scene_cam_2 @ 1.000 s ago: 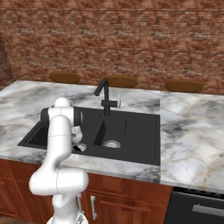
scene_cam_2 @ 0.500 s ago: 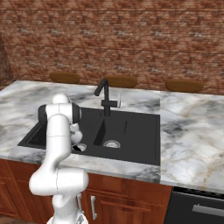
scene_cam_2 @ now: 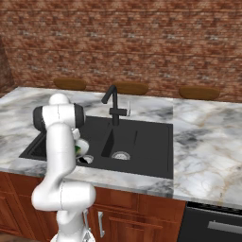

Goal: Pick the pan and sponge and place them into the sink. Then turn on the water.

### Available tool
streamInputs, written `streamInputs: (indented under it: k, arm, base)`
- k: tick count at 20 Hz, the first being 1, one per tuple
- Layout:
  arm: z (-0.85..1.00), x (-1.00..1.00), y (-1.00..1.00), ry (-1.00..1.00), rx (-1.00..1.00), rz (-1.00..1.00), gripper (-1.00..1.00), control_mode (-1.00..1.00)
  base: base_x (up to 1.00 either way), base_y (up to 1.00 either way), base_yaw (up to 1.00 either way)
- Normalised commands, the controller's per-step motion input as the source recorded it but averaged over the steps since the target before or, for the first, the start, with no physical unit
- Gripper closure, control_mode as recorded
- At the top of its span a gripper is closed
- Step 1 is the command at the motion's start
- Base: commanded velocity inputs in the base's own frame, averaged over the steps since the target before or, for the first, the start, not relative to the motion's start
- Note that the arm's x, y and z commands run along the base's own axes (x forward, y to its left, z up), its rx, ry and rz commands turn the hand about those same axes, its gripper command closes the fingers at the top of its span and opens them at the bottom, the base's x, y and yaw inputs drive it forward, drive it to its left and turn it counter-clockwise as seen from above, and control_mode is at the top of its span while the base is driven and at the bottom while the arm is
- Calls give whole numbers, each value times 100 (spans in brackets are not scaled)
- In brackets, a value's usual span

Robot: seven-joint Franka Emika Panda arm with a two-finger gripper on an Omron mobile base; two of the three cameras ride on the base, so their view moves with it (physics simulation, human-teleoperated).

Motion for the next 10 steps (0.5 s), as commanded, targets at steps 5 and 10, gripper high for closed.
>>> streamInputs:
  k: [5,10]
  arm:
    - [3,-12,-9,0,2,0,-100,-100]
    - [74,-45,-27,-18,5,0,-100,-100]
  base:
    - [0,0,0]
    - [0,0,0]
